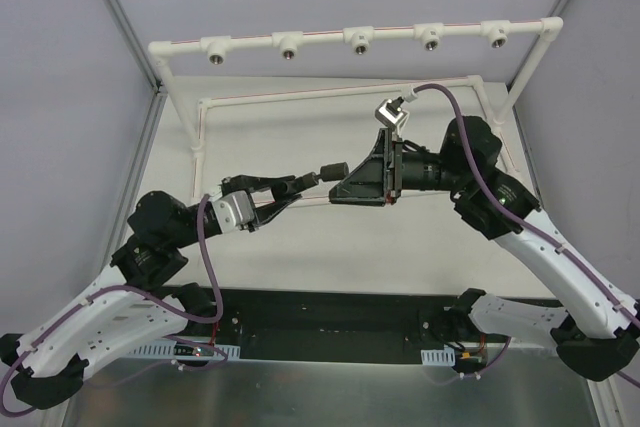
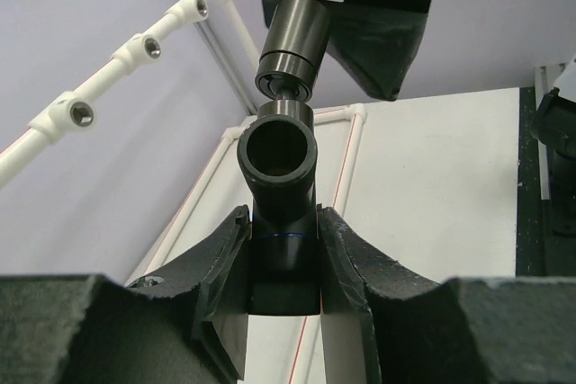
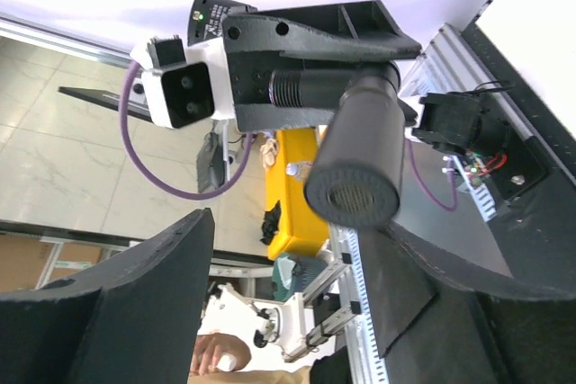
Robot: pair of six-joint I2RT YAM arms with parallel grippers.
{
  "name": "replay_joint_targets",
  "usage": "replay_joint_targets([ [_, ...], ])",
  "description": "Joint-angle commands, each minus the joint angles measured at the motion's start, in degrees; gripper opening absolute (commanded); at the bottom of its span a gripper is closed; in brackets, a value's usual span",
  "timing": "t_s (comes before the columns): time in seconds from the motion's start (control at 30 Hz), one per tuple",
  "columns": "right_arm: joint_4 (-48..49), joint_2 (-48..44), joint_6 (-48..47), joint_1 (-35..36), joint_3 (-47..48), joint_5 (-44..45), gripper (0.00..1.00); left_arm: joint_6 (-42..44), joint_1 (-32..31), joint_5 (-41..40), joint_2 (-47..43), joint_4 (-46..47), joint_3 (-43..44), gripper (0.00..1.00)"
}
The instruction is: Install the water faucets
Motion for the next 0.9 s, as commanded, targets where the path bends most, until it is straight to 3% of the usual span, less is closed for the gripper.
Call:
replay_joint_targets([
  [0.0,-4.2,-2.92,-7.64,-1.09,0.44,1.61,0.71,-4.88,0.07,-5.04,-1.72,7.34,-0.44,0.0],
  [0.13,-10.36,-4.76,-16.25,-1.09,1.5,5.74,0.73,-11.54,0.15,-9.17,-2.42,11.64,-1.76,0.0],
  [0.3,-8.8,-10.47,-25.31,-1.09,-2.35,14.97,0.72,-24.54,0.07,-16.55,-2.69,16.48,-2.64,0.0],
  [0.43,3.48,-17.23,-27.69,-1.09,-11.65,21.65,0.66,-39.74,0.06,-24.89,-2.42,18.85,-2.81,0.0],
  [0.57,18.88,-19.53,-26.21,-1.18,-17.65,24.55,0.61,-54.25,0.07,-27.72,-1.2,31.31,-7.47,0.0],
  [0.7,30.22,-16.9,-23.83,-1.09,-18.89,25.27,0.63,-63.4,0.06,-23.44,2.66,39.06,-7.31,0.0],
  [0.87,38.23,-12.86,-25.05,-1.0,-17.84,22.46,0.66,-73.07,0.06,-14.64,8.82,41.7,-2.56,0.0],
])
